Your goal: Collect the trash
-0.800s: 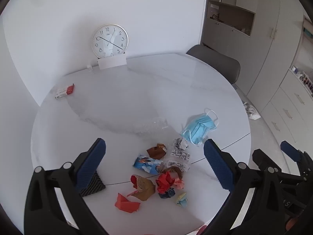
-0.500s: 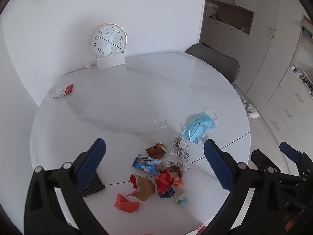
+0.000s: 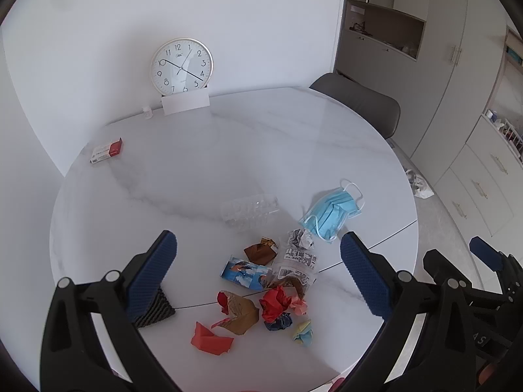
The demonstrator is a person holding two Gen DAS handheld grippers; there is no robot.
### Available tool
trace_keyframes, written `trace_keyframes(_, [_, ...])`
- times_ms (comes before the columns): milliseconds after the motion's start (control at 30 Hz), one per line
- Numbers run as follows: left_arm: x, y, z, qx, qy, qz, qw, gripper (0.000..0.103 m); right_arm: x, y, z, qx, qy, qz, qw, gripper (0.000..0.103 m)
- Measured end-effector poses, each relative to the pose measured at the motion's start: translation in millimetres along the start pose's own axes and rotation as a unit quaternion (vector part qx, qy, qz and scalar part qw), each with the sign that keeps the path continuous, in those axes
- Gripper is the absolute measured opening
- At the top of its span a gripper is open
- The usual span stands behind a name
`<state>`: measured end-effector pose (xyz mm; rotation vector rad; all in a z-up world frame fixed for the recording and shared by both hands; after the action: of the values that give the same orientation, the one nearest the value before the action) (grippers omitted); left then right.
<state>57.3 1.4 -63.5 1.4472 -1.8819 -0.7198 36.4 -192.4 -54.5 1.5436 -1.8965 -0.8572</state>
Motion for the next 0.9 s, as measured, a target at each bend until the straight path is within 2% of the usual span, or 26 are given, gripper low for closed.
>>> trace_keyframes(900, [0.0, -0.1, 6.1, -0.004, -0.001, 0.002, 1.0, 0.096, 1.0, 5.8, 7.1, 0.0, -0.001, 0.009, 1.0, 0.101])
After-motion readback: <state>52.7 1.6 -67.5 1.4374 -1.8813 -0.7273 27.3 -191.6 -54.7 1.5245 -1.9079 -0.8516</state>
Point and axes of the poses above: each gripper's, at about its wrist camera, not at the fingertips, and y roughly against the way its jaws point, x to its right, z to its underside, the point moved 8 cm from there along -y, roughly the way its jaws point, and after that the axes turned 11 degrees about z, right-handed, at the moved point
